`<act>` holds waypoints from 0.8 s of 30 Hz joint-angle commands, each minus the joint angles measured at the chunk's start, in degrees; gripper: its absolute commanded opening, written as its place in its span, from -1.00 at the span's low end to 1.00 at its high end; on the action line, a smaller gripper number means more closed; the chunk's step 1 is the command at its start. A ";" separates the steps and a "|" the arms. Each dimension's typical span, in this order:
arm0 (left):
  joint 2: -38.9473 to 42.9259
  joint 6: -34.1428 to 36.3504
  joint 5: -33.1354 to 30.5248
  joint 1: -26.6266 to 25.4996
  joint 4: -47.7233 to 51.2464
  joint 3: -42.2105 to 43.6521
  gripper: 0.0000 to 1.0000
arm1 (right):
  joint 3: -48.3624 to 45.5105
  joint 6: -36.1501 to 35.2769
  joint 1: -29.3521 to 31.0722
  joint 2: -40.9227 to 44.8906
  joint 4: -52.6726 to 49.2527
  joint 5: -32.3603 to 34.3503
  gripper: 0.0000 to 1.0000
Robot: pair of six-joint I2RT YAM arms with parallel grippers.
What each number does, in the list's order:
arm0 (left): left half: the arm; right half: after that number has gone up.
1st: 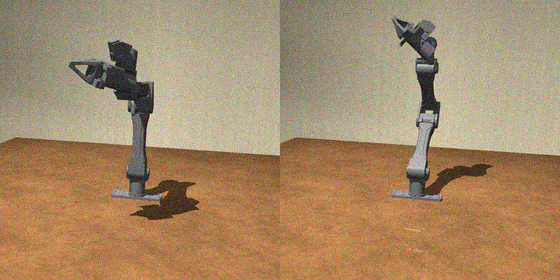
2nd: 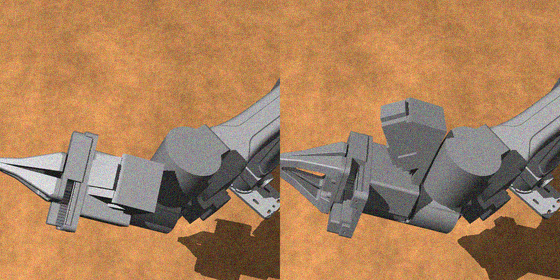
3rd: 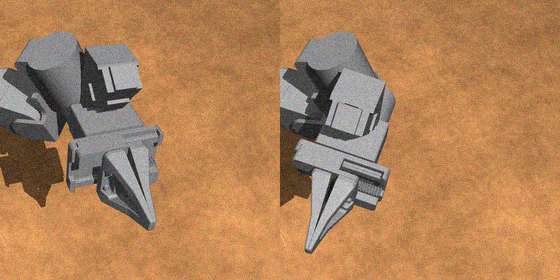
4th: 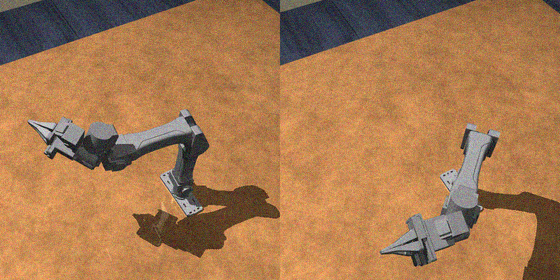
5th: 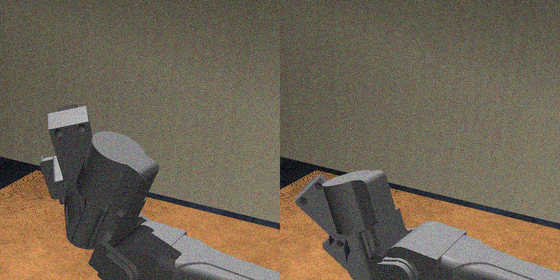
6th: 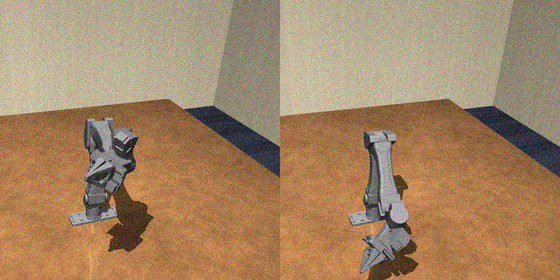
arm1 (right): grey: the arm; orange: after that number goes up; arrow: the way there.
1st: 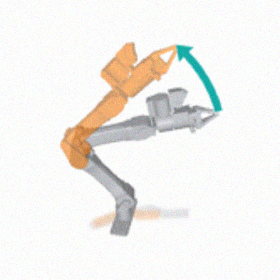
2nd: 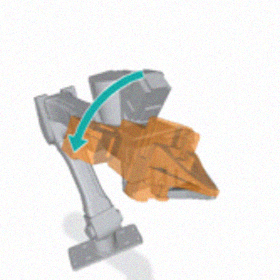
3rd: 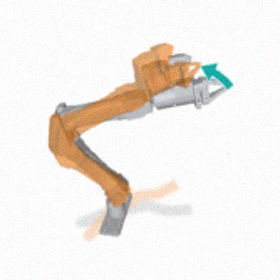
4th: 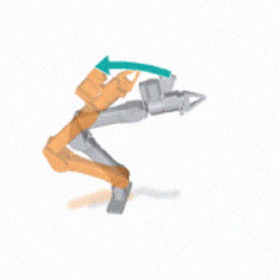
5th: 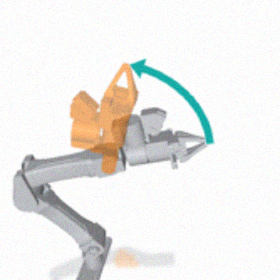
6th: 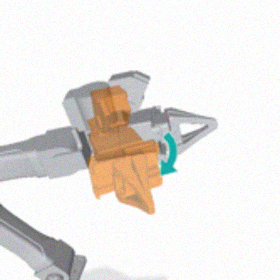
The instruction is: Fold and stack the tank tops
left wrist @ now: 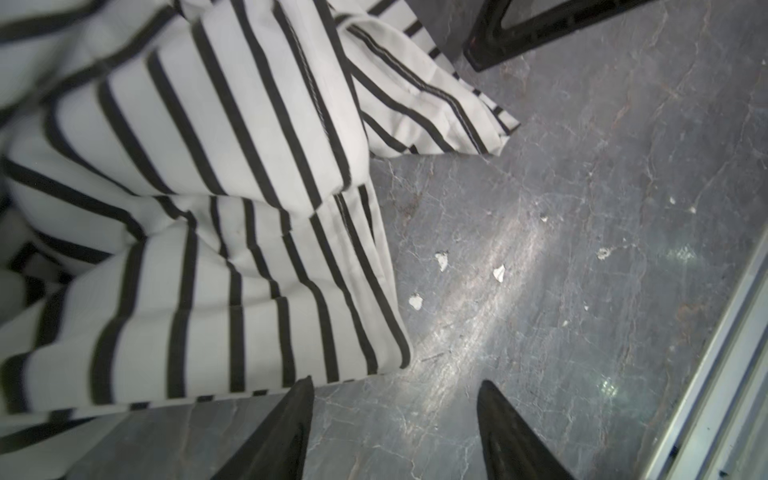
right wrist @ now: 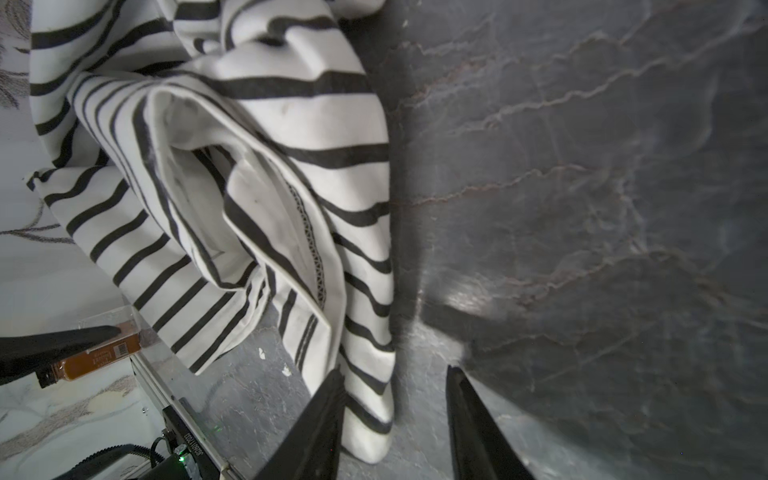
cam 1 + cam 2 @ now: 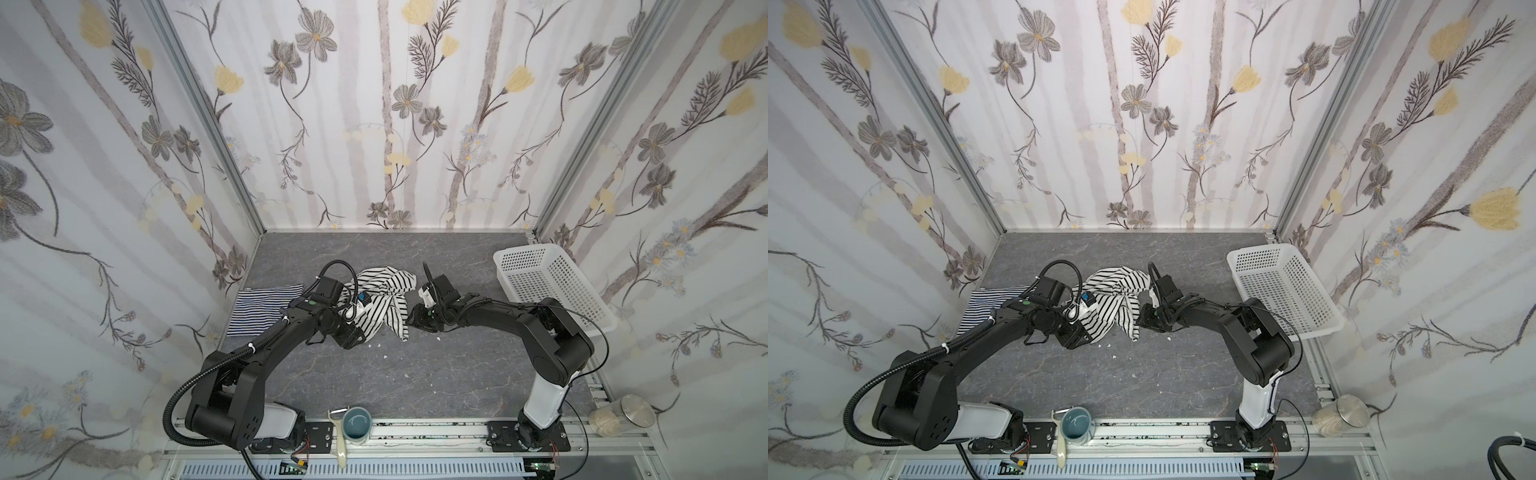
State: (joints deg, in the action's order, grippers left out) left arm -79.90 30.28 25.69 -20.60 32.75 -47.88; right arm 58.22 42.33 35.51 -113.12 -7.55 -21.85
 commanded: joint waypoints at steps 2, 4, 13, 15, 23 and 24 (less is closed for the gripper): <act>-1.89 2.51 2.22 -0.94 4.89 0.08 0.30 | -1.55 0.04 0.15 1.31 2.94 1.02 -0.16; -2.56 2.55 2.08 -0.96 5.37 -0.09 0.30 | -2.29 0.38 0.18 1.72 3.61 1.10 -0.16; -8.10 2.18 1.14 -0.97 6.27 -0.13 0.32 | -3.30 1.00 0.34 1.75 4.89 0.93 -0.17; -9.42 2.04 2.57 -0.78 6.23 -0.41 0.31 | -3.21 0.92 0.28 1.76 4.87 0.93 -0.16; -13.94 -1.40 11.37 4.00 6.37 -4.17 0.32 | -4.15 0.92 0.31 2.64 4.84 1.53 -0.17; -14.76 -2.34 11.49 4.51 6.49 -4.54 0.32 | -4.33 0.92 0.33 2.81 4.83 1.54 -0.17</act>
State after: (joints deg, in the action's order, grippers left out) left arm -93.36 30.00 33.36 -17.10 38.17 -51.44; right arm 54.13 42.63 35.88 -111.00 -4.64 -21.65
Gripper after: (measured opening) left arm 0.661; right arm 0.416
